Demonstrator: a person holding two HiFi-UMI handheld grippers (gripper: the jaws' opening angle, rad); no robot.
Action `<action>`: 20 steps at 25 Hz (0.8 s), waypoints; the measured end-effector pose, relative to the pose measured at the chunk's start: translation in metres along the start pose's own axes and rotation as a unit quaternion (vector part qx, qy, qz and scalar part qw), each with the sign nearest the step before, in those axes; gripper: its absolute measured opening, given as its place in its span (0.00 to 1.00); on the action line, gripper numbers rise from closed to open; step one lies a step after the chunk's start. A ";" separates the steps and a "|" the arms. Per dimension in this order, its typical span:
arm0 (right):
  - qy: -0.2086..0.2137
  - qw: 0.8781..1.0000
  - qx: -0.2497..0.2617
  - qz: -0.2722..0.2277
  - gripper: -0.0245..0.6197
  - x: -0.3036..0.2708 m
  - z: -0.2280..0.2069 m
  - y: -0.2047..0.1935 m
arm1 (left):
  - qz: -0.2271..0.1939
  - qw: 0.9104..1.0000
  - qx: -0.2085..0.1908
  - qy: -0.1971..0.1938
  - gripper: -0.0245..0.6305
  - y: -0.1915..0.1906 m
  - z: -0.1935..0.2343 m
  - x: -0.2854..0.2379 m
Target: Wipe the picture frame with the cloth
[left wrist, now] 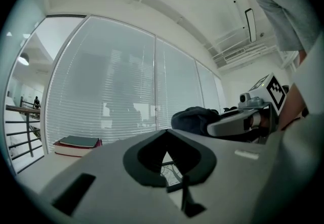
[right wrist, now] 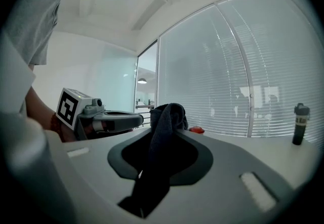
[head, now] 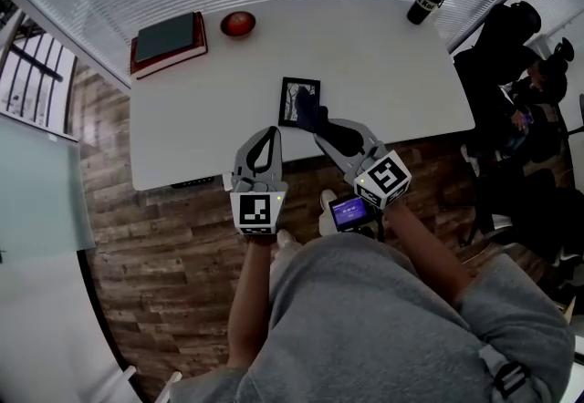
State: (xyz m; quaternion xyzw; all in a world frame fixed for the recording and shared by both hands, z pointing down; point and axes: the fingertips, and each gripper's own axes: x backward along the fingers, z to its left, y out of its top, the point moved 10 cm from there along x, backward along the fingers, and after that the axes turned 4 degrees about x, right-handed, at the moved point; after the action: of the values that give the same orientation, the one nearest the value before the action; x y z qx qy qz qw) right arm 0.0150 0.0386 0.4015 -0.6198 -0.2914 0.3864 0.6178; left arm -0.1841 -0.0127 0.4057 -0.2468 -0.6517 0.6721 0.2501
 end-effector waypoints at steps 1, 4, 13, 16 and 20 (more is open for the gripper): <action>-0.002 1.000 -0.002 0.002 0.18 0.001 0.003 -0.001 | 0.002 1.000 0.000 -0.001 0.04 -0.001 0.000 0.003; -0.006 1.000 -0.009 0.011 0.18 0.005 0.012 -0.005 | 0.011 1.000 0.004 -0.002 0.04 -0.003 0.001 0.011; -0.017 0.999 -0.033 0.019 0.18 0.020 0.027 -0.014 | 0.017 1.000 0.002 -0.024 0.04 -0.006 0.002 0.025; -0.017 0.999 -0.039 0.018 0.18 0.029 0.029 -0.014 | 0.017 0.999 0.002 -0.035 0.04 -0.006 -0.003 0.027; -0.015 0.999 -0.042 0.015 0.18 0.038 0.037 -0.011 | 0.015 0.998 0.005 -0.053 0.04 -0.003 -0.010 0.033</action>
State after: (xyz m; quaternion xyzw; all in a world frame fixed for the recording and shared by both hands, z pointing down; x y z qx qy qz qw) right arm 0.0052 0.0911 0.4097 -0.6437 -0.3073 0.3919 0.5810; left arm -0.2027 0.0165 0.4086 -0.2194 -0.6569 0.6910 0.2070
